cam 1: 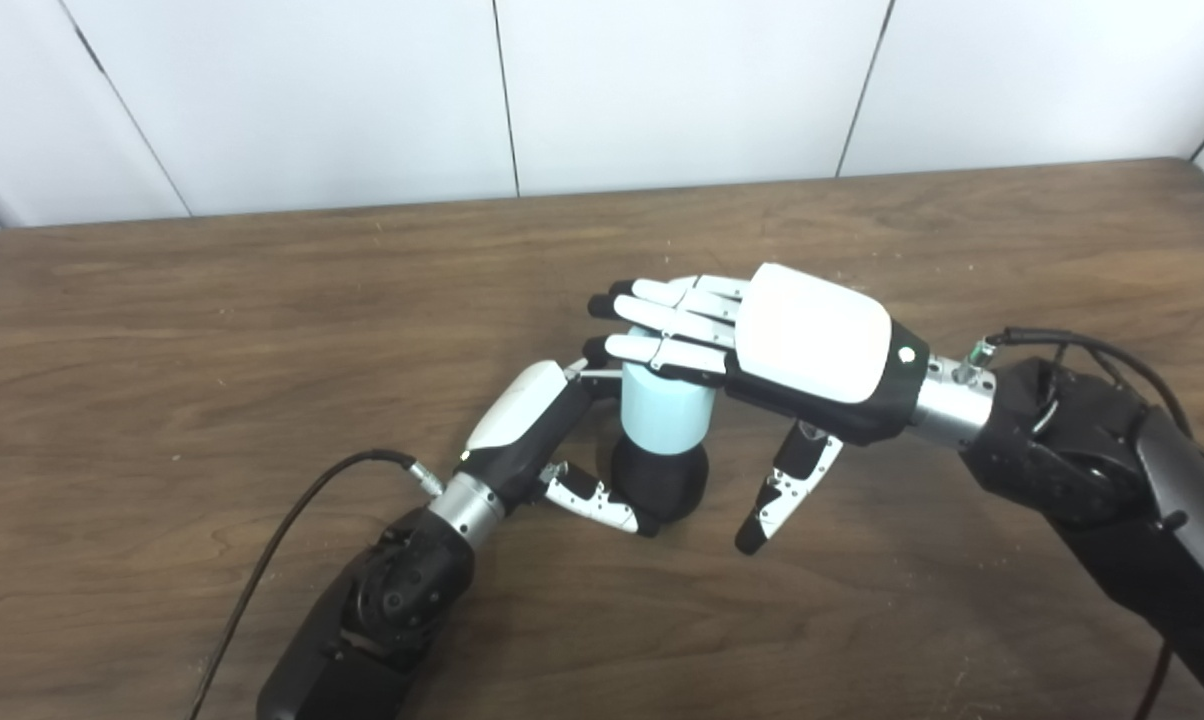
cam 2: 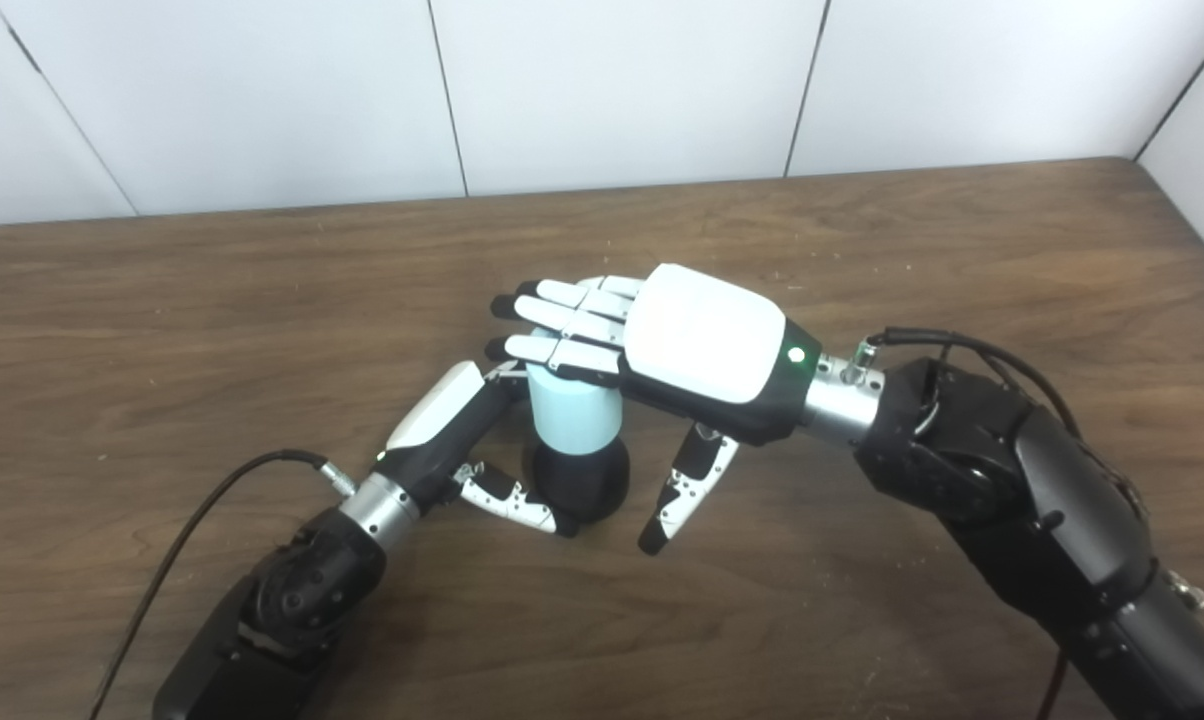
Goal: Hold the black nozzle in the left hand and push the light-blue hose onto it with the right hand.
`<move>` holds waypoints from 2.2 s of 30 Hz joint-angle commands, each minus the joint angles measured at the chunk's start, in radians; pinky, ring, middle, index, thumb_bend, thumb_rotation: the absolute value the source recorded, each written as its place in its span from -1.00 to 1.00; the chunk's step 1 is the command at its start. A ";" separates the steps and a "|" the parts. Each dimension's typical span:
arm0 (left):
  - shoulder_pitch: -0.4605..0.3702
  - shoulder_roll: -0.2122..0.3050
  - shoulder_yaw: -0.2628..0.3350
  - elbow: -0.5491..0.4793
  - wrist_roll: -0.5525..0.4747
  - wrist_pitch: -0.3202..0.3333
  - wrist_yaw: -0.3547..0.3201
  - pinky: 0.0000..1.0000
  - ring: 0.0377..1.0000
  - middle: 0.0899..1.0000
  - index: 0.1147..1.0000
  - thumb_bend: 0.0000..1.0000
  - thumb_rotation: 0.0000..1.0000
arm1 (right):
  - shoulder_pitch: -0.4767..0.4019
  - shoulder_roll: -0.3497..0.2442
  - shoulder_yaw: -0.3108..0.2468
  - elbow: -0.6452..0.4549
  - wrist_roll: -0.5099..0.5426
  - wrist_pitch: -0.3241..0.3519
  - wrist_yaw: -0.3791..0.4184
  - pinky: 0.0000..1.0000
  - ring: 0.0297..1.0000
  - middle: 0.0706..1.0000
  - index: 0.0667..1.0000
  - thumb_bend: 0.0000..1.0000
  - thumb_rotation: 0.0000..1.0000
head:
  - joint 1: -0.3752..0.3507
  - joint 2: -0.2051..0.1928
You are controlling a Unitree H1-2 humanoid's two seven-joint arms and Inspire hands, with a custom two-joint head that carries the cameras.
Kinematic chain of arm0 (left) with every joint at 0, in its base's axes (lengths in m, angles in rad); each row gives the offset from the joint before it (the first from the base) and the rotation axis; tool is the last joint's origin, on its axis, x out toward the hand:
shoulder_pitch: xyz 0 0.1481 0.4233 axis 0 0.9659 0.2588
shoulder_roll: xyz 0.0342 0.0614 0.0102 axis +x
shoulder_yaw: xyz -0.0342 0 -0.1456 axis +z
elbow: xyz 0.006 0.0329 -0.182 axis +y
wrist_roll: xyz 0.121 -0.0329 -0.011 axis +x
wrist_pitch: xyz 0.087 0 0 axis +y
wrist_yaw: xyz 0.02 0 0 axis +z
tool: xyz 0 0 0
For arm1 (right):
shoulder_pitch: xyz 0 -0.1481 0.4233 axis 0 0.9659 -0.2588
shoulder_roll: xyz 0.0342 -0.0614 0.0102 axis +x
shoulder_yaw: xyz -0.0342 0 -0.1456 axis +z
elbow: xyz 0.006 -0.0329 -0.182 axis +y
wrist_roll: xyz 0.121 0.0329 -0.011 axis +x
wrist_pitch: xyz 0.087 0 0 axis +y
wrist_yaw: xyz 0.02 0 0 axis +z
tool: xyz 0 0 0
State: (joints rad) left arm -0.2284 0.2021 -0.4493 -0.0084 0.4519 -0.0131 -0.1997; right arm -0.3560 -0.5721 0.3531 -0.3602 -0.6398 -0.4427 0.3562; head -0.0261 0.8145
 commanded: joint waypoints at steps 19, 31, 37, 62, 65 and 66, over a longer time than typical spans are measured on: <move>0.024 0.018 -0.025 0.019 0.018 0.023 -0.057 0.91 0.50 0.18 -0.17 0.05 -0.87 | 0.043 -0.038 0.024 0.014 -0.019 -0.002 0.077 0.67 0.93 1.00 0.86 0.87 -0.07 | -0.005 0.004; 0.022 0.017 -0.023 0.018 0.014 0.031 -0.064 0.91 0.50 0.18 -0.17 0.05 -0.87 | 0.049 -0.047 0.019 0.011 -0.017 0.000 0.085 0.67 0.93 1.00 0.87 0.86 -0.07 | -0.004 0.004; 0.023 0.017 -0.022 0.011 0.015 0.037 -0.066 0.91 0.50 0.18 -0.17 0.05 -0.87 | 0.052 -0.045 0.021 0.011 -0.018 0.001 0.084 0.67 0.93 1.00 0.88 0.86 -0.07 | -0.004 0.006; 0.023 0.015 -0.019 0.008 0.009 0.034 -0.066 0.92 0.50 0.25 -0.17 0.05 -0.87 | 0.046 -0.024 0.045 0.009 -0.028 -0.014 0.079 0.67 0.93 1.00 0.86 0.86 -0.08 | -0.002 0.009; 0.024 0.015 -0.018 0.009 0.006 0.034 -0.067 0.92 0.50 0.25 -0.17 0.05 -0.87 | 0.046 -0.024 0.044 0.006 -0.026 -0.013 0.080 0.67 0.93 1.00 0.86 0.86 -0.08 | -0.002 0.010; 0.023 0.016 -0.019 0.009 0.007 0.033 -0.066 0.92 0.51 0.25 -0.17 0.05 -0.87 | 0.046 -0.024 0.045 0.004 -0.026 -0.013 0.082 0.67 0.93 1.00 0.86 0.86 -0.08 | -0.001 0.010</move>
State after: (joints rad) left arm -0.2276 0.2019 -0.4490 -0.0114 0.4471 -0.0130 -0.2068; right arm -0.3365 -0.5819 0.3492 -0.3695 -0.6256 -0.4393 0.3566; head -0.0261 0.8237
